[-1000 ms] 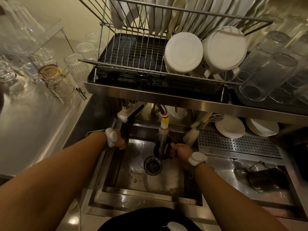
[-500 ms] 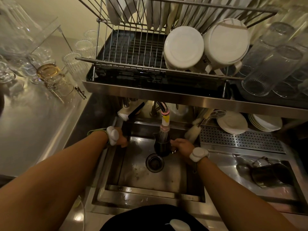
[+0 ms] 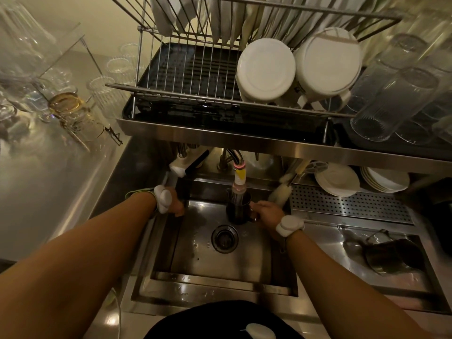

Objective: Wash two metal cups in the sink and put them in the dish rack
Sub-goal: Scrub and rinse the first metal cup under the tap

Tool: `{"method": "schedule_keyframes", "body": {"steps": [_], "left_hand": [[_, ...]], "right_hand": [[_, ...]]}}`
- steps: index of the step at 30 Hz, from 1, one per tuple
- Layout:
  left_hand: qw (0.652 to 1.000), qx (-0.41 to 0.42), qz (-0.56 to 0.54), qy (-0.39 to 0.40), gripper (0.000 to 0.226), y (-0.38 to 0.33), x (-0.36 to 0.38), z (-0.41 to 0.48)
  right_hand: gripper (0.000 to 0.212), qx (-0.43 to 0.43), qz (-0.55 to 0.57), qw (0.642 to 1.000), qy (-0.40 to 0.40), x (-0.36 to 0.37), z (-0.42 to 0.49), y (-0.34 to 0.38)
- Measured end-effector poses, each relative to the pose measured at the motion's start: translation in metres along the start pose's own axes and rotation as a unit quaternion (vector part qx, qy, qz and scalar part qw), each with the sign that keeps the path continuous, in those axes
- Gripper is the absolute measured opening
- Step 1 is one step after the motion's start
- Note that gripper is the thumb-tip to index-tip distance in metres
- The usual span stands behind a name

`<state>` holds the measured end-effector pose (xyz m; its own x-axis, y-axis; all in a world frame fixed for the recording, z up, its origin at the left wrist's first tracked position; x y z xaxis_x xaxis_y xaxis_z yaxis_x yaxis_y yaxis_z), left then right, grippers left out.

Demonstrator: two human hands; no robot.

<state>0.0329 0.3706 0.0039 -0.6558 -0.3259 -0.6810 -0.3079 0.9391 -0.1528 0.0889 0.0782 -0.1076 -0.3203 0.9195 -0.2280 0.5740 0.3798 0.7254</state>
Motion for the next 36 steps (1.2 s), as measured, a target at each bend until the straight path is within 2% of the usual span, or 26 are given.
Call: {"method": "schedule_keyframes", "body": {"steps": [2,4,6,9,11,14,18,20,22,24,26,29,32,36], "left_hand": [[1.000,0.009,0.008,0.010,0.039,-0.002,0.000,-0.001],[1.000,0.018,0.010,0.004,0.036,-0.004,-0.003,-0.003],[0.999,0.018,0.025,0.009,0.033,-0.004,-0.003,-0.004],[0.999,0.027,0.038,-0.007,0.015,-0.004,-0.003,-0.003],[0.999,0.032,0.035,-0.013,0.017,-0.005,-0.003,-0.003],[0.999,0.031,0.033,-0.005,0.030,-0.005,-0.002,-0.001],[0.999,0.028,0.027,0.011,0.029,-0.003,-0.002,-0.003],[0.999,0.026,0.031,0.016,0.021,-0.003,-0.002,-0.003],[0.999,0.021,0.043,0.013,0.029,-0.003,-0.002,-0.002],[0.999,0.022,0.040,0.011,0.036,-0.003,-0.001,-0.001],[0.999,0.029,0.039,0.010,0.031,-0.003,-0.001,0.001],[0.999,0.035,0.036,0.000,0.016,0.000,0.002,0.004],[0.999,0.036,0.029,-0.004,0.021,0.001,0.002,0.003],[0.999,0.030,0.023,0.004,0.034,0.003,0.002,0.005]], "right_hand": [[0.030,0.007,-0.025,1.000,0.018,0.002,-0.003,-0.001],[0.027,0.015,0.012,0.999,0.031,0.008,-0.011,-0.002],[0.029,0.019,0.063,0.998,0.004,0.009,-0.012,-0.001],[0.037,0.024,0.037,0.999,0.006,0.008,-0.008,-0.001],[0.035,0.030,0.040,0.998,0.031,0.009,-0.012,-0.002],[0.031,0.040,0.090,0.995,0.008,0.010,-0.015,-0.004],[0.033,0.021,0.054,0.998,0.018,0.013,-0.019,-0.004],[0.033,0.026,0.055,0.998,-0.007,0.010,-0.023,-0.001],[0.032,0.029,0.057,0.998,-0.028,0.007,-0.025,0.003],[0.031,0.032,0.039,0.999,-0.016,0.008,-0.027,0.003],[0.034,0.036,0.036,0.999,-0.002,0.011,-0.030,0.003],[0.035,0.049,0.037,0.998,-0.026,0.013,-0.026,0.000],[0.024,0.060,0.003,0.998,0.010,0.018,-0.032,0.005],[0.023,0.086,0.061,0.992,0.073,0.027,-0.047,0.007]]}}
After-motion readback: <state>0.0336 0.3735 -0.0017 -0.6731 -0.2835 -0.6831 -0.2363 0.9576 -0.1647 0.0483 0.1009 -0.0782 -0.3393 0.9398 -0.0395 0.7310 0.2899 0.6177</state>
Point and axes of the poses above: each hand's wrist, its own z-axis towards the middle knuckle, its own x-axis out of the palm, y = z × x, the point moved 3 cm from there along z, towards the middle knuckle, and after that the axes turned 5 degrees about x, right-handed, at the moved point
